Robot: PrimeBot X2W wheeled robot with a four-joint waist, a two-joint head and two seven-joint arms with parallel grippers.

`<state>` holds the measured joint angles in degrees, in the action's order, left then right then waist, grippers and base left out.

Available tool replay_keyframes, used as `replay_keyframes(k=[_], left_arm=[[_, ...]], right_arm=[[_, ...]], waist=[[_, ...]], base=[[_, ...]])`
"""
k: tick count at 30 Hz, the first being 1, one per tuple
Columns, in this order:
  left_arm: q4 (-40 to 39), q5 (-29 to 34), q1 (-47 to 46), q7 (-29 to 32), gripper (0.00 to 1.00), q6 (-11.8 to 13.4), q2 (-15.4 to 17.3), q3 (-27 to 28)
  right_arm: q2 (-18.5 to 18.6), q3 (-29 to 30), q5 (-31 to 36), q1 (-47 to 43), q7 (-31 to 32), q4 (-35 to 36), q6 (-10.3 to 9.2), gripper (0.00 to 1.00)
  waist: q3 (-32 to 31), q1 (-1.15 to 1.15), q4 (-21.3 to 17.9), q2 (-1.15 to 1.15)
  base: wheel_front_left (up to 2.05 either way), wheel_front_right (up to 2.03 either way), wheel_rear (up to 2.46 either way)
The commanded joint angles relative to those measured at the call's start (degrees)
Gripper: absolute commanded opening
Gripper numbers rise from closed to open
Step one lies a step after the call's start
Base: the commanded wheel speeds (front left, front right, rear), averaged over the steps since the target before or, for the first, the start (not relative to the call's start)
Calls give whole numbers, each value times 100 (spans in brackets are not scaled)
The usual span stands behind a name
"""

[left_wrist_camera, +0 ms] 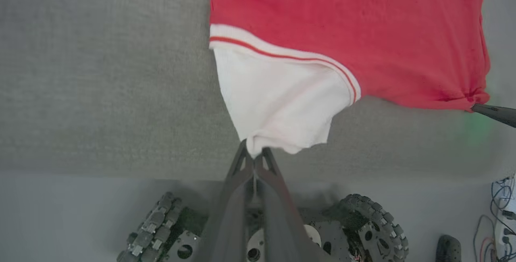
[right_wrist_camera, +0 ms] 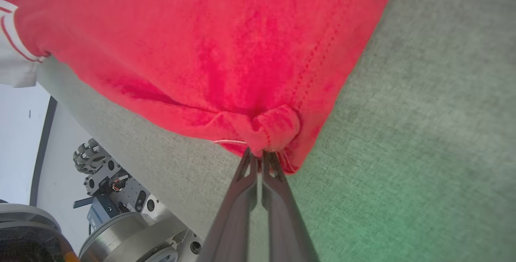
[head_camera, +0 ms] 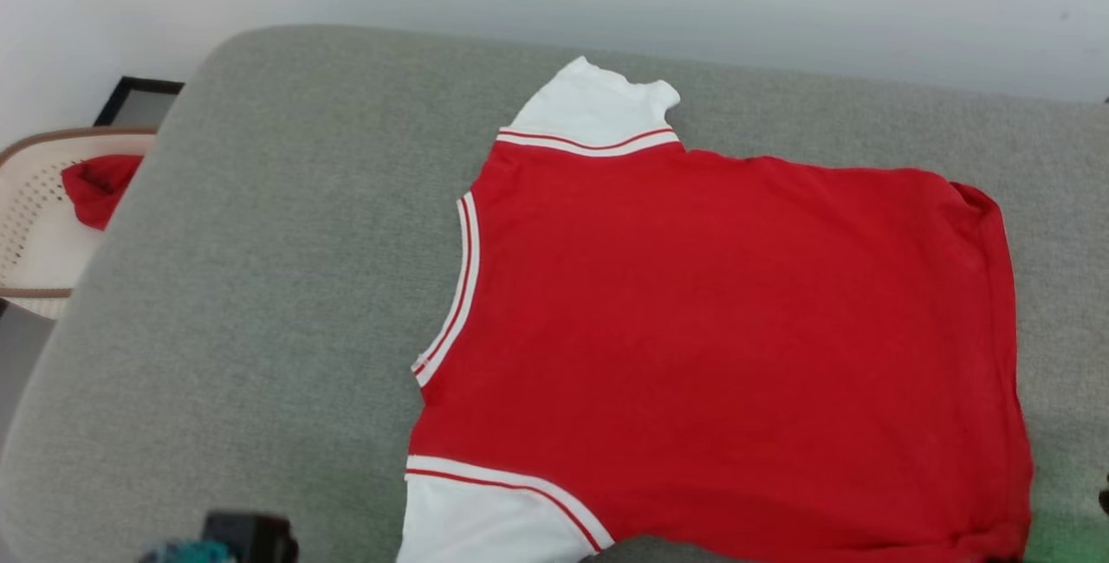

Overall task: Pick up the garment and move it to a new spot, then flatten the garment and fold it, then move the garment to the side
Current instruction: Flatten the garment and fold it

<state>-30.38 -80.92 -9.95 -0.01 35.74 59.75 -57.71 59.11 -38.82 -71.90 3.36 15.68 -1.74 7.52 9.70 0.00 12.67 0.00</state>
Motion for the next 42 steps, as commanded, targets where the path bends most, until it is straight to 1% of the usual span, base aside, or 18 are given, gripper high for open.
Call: replay_keyframes(k=[1,4,7,10,14,18,22,23,26,29,32,35,36,37,38,39,41,42], left_arm=[[-91,125,-188,43,0,70,102,70],[-192,348,-543,214,0,80,286,138],[-195,645,-1013,477,0,8,435,186],[-67,973,-1546,753,0,-140,470,226],[302,1289,-2242,1120,0,-426,367,284],[867,1473,-2822,1411,0,-780,145,314],[1511,1533,-3225,1644,0,-1163,-176,243],[1511,1533,-3225,1644,0,-1163,-176,243],[1992,1521,-3401,1752,0,-1414,-422,179],[2412,1503,-3502,1794,0,-1593,-634,124],[2741,1426,-3534,1815,0,-1772,-832,81],[2983,1389,-3567,1816,0,-1877,-969,59],[3039,1361,-3569,1814,4,-1919,-1021,54],[3102,1326,-3561,1823,16,-1928,-1060,58],[3169,1302,-3553,1851,22,-1936,-1085,53],[3217,1283,-3550,1869,25,-1951,-1109,44],[3288,1254,-3555,1877,40,-1966,-1158,45],[3322,1226,-3542,1875,48,-1988,-1183,46]], right_arm=[[-58,195,107,-16,75,31,-6,0],[-172,520,308,88,224,59,-6,0],[-346,863,524,238,410,41,-6,0],[-554,1169,817,408,646,9,-6,0],[-912,1549,1211,739,983,-32,-6,0],[-1324,1824,1626,1118,1321,-144,-6,0],[-1680,1973,1920,1474,1607,-288,-6,0],[-1680,1973,1920,1474,1607,-288,-6,0],[-1877,1987,2098,1667,1749,-372,-6,0],[-2015,1969,2185,1786,1859,-440,-6,0],[-2084,1960,2241,1856,1930,-503,-7,0],[-2126,1970,2250,1931,1986,-546,-7,0],[-2131,1971,2260,1954,2010,-558,-7,0],[-2139,1971,2268,1976,2027,-566,-7,0],[-2148,1962,2270,1993,2064,-579,-7,0],[-2156,1951,2274,2015,2097,-584,-7,0],[-2176,1949,2280,2044,2132,-597,-7,0],[-2185,1941,2283,2068,2165,-607,-7,2]], waist=[[89,0,-66,0],[171,0,-131,0],[251,0,-194,0],[349,0,-265,0],[511,0,-370,0],[704,0,-456,0],[881,0,-497,0],[881,0,-497,0],[980,0,-516,0],[1045,0,-525,0],[1082,0,-523,0],[1109,0,-529,0],[1113,0,-527,0],[1113,0,-525,0],[1110,0,-526,0],[1105,0,-529,0],[1088,0,-533,0],[1076,0,-537,0]], base=[[0,0,0],[0,0,0],[0,0,0],[0,0,0],[0,0,0],[0,0,0],[0,0,0],[0,0,0],[0,0,0],[0,0,0],[0,0,0],[0,0,0],[0,0,0],[0,0,0],[0,0,0],[0,0,0],[0,0,0],[0,0,0]])
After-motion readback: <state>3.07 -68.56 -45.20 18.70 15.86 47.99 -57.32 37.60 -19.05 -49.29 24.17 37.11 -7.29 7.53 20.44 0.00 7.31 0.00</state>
